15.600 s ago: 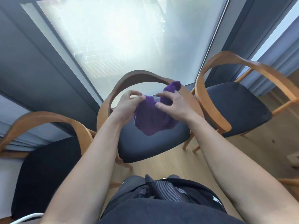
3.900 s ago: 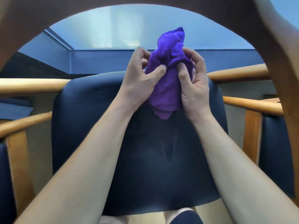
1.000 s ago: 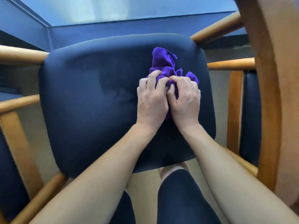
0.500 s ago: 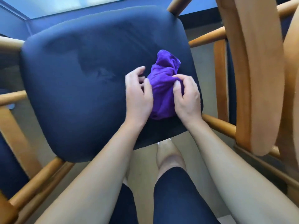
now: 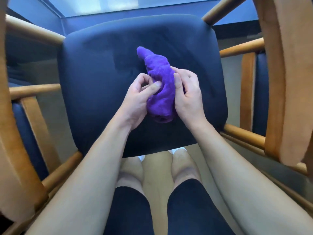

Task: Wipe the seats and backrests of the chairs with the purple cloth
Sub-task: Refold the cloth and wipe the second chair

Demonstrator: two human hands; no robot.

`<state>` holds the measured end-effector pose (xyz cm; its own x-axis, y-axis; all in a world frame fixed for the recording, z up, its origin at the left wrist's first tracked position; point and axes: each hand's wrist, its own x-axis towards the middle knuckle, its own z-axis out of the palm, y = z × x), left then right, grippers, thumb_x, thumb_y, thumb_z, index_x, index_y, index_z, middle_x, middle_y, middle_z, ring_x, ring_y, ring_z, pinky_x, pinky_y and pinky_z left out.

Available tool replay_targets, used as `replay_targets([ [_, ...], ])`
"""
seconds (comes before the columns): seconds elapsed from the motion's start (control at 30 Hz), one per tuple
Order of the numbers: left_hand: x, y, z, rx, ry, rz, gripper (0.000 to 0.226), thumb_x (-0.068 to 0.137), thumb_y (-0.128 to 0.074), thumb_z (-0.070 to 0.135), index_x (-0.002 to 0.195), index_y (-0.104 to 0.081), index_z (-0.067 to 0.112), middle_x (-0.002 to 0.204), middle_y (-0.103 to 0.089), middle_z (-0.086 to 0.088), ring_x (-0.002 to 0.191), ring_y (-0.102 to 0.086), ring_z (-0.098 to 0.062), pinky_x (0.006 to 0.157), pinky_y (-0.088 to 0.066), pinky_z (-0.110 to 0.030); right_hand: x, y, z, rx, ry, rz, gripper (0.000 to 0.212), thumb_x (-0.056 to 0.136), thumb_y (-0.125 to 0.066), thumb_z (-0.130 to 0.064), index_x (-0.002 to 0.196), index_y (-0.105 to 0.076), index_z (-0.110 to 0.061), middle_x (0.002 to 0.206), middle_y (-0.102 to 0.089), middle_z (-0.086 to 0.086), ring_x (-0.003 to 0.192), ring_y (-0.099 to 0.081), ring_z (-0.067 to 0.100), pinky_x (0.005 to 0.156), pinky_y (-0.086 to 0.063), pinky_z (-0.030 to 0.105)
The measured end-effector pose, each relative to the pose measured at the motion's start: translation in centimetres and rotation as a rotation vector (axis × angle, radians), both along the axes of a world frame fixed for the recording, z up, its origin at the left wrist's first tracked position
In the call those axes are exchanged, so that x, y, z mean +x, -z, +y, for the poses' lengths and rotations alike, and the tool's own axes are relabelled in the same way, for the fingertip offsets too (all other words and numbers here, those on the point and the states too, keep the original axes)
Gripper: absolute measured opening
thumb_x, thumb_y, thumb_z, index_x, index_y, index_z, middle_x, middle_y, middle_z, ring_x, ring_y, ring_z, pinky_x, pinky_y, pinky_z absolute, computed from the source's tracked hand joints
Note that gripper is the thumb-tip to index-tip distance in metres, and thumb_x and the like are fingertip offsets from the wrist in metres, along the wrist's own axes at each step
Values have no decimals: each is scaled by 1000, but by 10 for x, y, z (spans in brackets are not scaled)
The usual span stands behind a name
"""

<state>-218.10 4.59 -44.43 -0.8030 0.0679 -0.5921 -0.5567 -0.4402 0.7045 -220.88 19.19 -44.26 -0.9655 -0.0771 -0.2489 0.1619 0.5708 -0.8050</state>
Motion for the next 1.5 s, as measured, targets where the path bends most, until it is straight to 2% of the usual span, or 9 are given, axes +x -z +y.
replay_targets([
  [0.1,1,-13,-18,-101,-20,-2,29,87,-67,11,79,-40,18,84,-64,-6,77,-59,-20,72,-52,-33,1,-5,-10,-31,-76,2,28,102,-54,-23,123,-66,-9,115,-62,6,108,-58,14,99,-46,35],
  [0.27,1,-35,-28,-989,118,210,26,86,-68,18,91,-43,17,88,-53,4,79,-49,-9,74,-44,-34,-7,-10,-17,308,-184,202,27,100,-57,-31,118,-71,-18,106,-63,2,97,-54,26,83,-43,44],
  [0.4,5,-45,-11,-1516,52,256,30,85,-69,28,107,-52,15,101,-54,-4,85,-55,-23,68,-42,-37,-15,-14,-22,584,-166,371,29,99,-51,-41,120,-69,-34,118,-61,-6,105,-51,25,85,-35,37],
  [0.53,14,-19,-27,-1514,192,3,57,84,-68,53,126,-50,19,110,-54,-6,102,-53,-27,84,-43,-45,-18,3,-4,751,-212,149,35,102,-43,-42,132,-60,-40,145,-46,-8,133,-38,23,105,-27,42],
  [0.63,22,1,-32,-1543,211,133,42,96,-54,47,128,-57,19,115,-55,-9,105,-51,-29,84,-42,-45,-3,14,-6,758,-189,166,38,101,-44,-33,138,-55,-35,158,-32,-4,150,-19,24,117,-14,50],
  [0.8,38,36,-18,-1599,414,225,47,98,-50,46,142,-52,29,151,-43,-10,143,-34,-33,115,-24,-59,28,39,-29,663,-241,63,45,100,-40,-54,143,-47,-43,160,-30,-6,151,-15,31,117,-11,62],
  [1.0,41,73,-13,-1785,446,213,45,103,-34,55,147,-35,48,160,-30,-5,150,-19,-34,105,-18,-76,26,76,-6,798,-287,308,55,95,-36,-71,145,-41,-48,159,-32,-8,149,-22,33,112,-19,63],
  [1.23,37,83,-12,-1860,375,235,40,104,-37,52,144,-42,47,156,-39,-6,147,-29,-32,107,-31,-64,13,83,-3,785,-294,400,53,95,-40,-69,141,-48,-47,156,-39,-3,145,-31,34,112,-20,64],
  [1.5,28,89,-12,-1907,311,304,35,103,-52,34,138,-55,37,147,-50,-9,140,-41,-33,108,-34,-58,-5,87,-14,720,-270,439,39,91,-58,-59,120,-66,-33,122,-59,4,115,-48,30,91,-35,50],
])
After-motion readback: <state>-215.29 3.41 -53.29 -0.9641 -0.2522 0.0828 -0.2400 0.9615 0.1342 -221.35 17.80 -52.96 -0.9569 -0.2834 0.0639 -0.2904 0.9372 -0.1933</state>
